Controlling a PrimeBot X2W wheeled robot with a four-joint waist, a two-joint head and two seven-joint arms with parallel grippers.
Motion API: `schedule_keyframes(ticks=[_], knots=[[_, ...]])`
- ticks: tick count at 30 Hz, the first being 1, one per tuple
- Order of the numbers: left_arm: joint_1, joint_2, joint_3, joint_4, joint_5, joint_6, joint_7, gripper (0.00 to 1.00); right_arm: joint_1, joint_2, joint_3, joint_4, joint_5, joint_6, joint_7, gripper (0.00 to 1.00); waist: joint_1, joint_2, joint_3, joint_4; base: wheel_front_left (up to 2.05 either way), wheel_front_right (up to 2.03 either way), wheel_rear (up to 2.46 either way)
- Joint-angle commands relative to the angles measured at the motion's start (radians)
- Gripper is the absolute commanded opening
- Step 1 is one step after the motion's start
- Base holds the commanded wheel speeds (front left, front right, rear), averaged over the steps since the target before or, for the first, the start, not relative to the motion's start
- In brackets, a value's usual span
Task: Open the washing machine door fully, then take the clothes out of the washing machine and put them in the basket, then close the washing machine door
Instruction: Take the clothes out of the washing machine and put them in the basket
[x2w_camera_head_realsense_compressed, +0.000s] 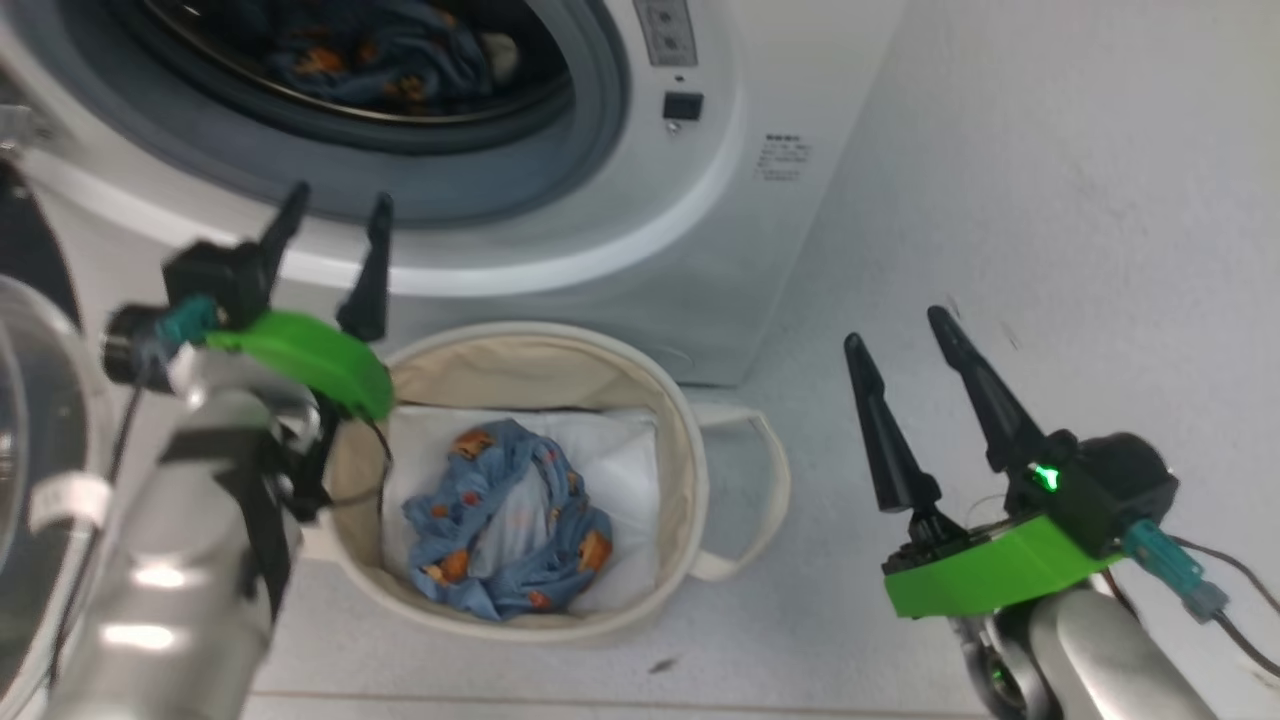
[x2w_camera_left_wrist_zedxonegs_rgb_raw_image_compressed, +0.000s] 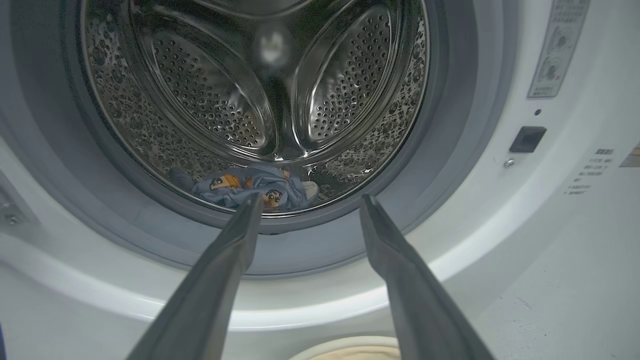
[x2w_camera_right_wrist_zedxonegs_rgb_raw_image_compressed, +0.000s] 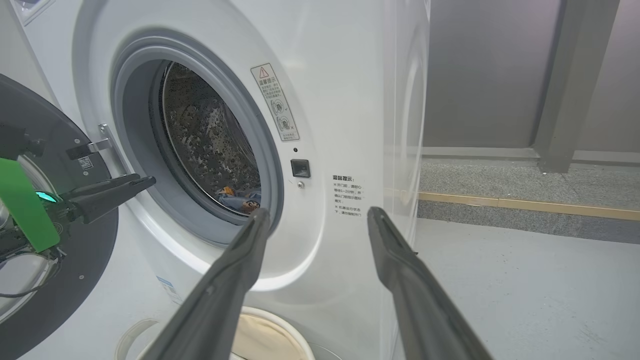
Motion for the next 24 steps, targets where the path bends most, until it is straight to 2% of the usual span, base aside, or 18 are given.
schedule_keyframes(ticks=[1,3,9,14,19,24], knots=[[-0.085,0.034,0.034,0.042,0.013,-0.004,-0.012,1.0,-0.01,-0.018,0.006,-0.053,-0.016,0.007,-0.009,1.0,0.0,0.0,0.055,-0.038,0.0,0.0,0.0],[-0.162,0.045,0.031,0.123,0.03,-0.002,-0.012,1.0,-0.003,-0.021,-0.002,-0.085,-0.032,0.007,-0.001,1.0,0.0,0.0,0.095,-0.057,0.0,0.0,0.0],[-0.371,0.084,0.041,0.278,0.071,0.051,-0.012,1.0,0.033,-0.013,-0.043,-0.176,-0.077,0.007,0.013,1.0,0.0,0.0,0.208,-0.109,0.0,0.0,0.0],[-0.525,0.106,0.068,0.394,0.053,0.067,-0.012,1.0,0.066,-0.013,-0.108,-0.235,-0.112,0.007,0.024,1.0,0.0,0.0,0.292,-0.136,0.0,0.0,0.0],[-0.627,0.145,0.04,0.479,0.086,0.092,0.002,1.0,0.09,-0.005,-0.168,-0.285,-0.131,0.007,0.025,1.0,0.0,0.0,0.334,-0.171,0.0,0.0,0.0],[-0.711,0.191,0.006,0.509,0.124,0.123,0.023,1.0,0.126,0.012,-0.179,-0.313,-0.139,0.007,0.022,1.0,0.0,0.0,0.374,-0.202,0.0,0.0,0.0]])
